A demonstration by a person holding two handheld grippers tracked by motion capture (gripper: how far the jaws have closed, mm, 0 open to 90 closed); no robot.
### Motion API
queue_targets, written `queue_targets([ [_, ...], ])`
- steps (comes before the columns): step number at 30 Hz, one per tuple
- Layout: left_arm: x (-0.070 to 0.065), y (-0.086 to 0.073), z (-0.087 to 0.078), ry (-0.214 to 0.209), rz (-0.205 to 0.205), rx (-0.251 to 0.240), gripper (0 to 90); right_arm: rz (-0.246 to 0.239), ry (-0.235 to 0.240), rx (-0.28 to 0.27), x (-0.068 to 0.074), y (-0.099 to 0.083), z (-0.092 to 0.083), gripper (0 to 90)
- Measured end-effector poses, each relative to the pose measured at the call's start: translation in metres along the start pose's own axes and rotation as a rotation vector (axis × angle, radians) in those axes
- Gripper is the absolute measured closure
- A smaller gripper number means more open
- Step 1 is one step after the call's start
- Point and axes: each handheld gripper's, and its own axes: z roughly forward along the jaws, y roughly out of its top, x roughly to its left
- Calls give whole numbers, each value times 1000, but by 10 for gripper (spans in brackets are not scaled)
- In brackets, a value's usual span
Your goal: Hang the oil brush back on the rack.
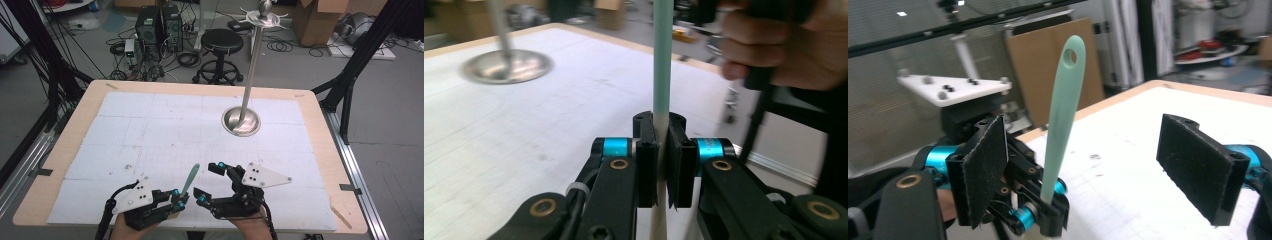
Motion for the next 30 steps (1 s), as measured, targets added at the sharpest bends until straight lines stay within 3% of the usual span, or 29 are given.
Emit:
queue_targets([
  [6, 5, 2, -3, 125, -16, -23, 841, -24, -113, -15, 3, -2, 0, 176],
  [11, 5, 5, 1, 182, -15, -17, 841, -7, -174, 1, 5, -3, 5, 178],
  [18, 1, 10, 7, 199, -9, -30, 841, 0, -193, -7, 8, 5, 12, 242],
  [30, -9, 16, 19, 198, 20, -36, 841, -30, -217, 48, 18, 15, 33, 463],
])
